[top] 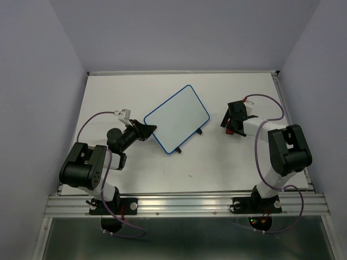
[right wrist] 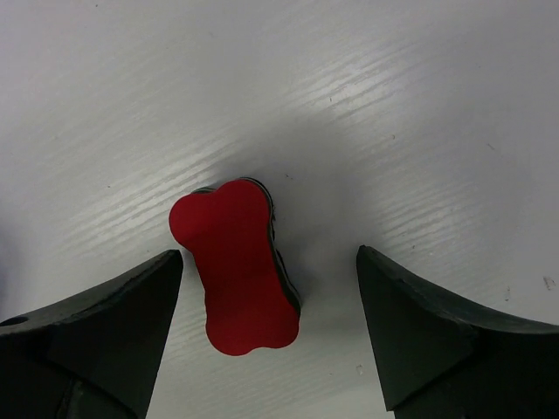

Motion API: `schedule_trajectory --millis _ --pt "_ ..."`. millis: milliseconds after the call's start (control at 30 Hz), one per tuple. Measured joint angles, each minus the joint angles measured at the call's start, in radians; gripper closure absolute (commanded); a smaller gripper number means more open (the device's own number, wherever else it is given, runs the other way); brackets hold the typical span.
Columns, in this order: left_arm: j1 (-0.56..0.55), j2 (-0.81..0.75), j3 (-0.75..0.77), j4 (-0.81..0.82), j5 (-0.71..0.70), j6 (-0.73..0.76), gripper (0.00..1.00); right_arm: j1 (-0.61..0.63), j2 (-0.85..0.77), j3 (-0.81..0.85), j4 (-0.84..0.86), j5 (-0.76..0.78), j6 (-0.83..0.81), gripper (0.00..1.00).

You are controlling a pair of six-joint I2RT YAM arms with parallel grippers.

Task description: Erase the whiteboard

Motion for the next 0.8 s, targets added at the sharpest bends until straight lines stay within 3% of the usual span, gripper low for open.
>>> schedule_trajectory --millis 100,200,367,533,800 --pt "-0.001 -0.008 0.000 -0.029 -0.025 0.032 0.41 0.000 0.000 0.003 -0.011 0.005 0.005 0.09" --pt "-0.001 -0.027 -0.003 -0.066 -0.048 0.056 0.33 0.000 -0.012 0.003 -0.027 0.006 0.011 0.08" --pt "-0.005 -0.156 -0.010 -0.138 -0.109 0.092 0.01 0.000 -0.048 0.003 -0.038 0.005 0.014 0.00" --pt "-0.010 -0.291 -0.017 -0.214 -0.158 0.108 0.01 0.000 -0.081 0.015 -0.045 -0.007 0.016 0.00" --pt "-0.019 -0.594 -0.019 -0.570 -0.419 0.067 0.01 0.000 -0.203 0.017 -0.050 0.003 0.019 0.00"
